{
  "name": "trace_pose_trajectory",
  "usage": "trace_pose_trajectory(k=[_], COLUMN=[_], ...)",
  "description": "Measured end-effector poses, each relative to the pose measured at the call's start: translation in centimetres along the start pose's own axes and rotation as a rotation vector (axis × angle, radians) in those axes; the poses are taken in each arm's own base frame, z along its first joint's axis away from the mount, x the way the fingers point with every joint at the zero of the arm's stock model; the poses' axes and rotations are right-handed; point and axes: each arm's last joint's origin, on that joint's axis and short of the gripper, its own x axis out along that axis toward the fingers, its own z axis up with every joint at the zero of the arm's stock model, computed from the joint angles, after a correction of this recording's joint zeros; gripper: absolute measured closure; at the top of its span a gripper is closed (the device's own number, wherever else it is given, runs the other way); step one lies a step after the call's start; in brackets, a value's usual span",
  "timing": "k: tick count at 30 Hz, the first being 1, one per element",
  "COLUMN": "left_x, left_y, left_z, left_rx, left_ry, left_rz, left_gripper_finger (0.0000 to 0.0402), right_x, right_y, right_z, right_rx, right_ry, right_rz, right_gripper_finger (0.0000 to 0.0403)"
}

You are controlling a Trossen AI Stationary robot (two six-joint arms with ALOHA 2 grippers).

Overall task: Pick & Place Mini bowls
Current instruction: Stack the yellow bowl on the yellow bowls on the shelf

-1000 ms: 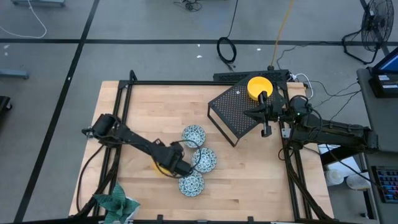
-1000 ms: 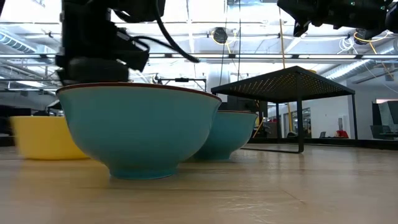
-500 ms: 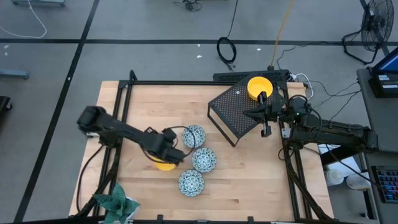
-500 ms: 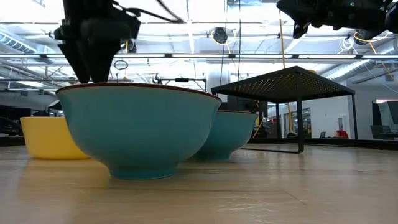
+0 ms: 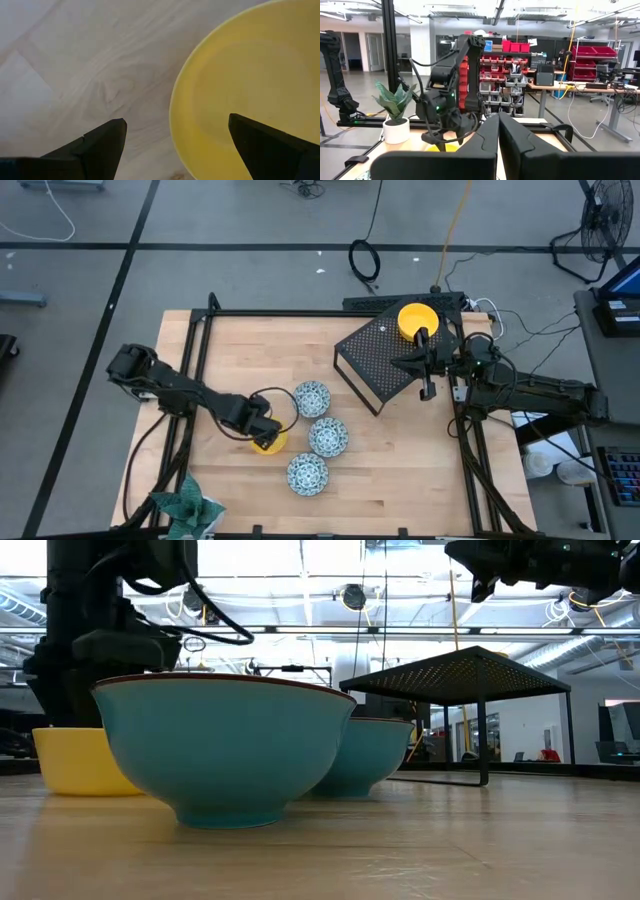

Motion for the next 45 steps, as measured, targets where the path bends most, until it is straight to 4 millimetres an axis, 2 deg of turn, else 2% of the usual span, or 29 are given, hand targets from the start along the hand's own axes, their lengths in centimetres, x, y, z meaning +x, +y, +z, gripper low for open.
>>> trace_pose_trajectory(k=[4, 9, 14, 20, 34, 37, 45], left_x=[0.1, 0.1, 0.0, 0.0, 0.0, 0.0, 0.0], left_y=[0.1, -0.1, -0.8, 0.0, -0.2, -0.2, -0.3], left_z=[-0.2, -0.3, -1.0, -1.3, -1.6, -1.7, -1.6], left_rx=[-0.036, -0.192, -0.219, -0.416, -0.512, -0.528, -0.485], left_ry=[0.023, 0.075, 0.069, 0.125, 0.105, 0.106, 0.081], left_rz=[-0.002, -0.027, -0.067, 0.023, 0.014, 0.018, 0.006], left_gripper_finger=[0.0050, 0.0050, 0.0050, 0.0051, 0.0055, 0.0082, 0.0204], right_x=[0.0, 0.0, 0.0, 0.0, 0.0, 0.0, 0.0], right_y=[0.0, 0.0, 0.0, 0.0, 0.0, 0.0, 0.0], right_z=[0.0, -0.1, -0.1, 0.0, -0.2, -0.1, -0.1], right_rx=[-0.002, 0.003, 0.030, 0.026, 0.032, 0.026, 0.029], right_ry=[-0.001, 0.007, 0.011, 0.001, 0.016, 0.006, 0.007], right_rz=[0.000, 0.000, -0.001, 0.000, 0.000, 0.000, 0.001], right_gripper_finger=[0.0403, 0.0403, 0.0403, 0.0403, 0.0403, 0.0403, 0.0403])
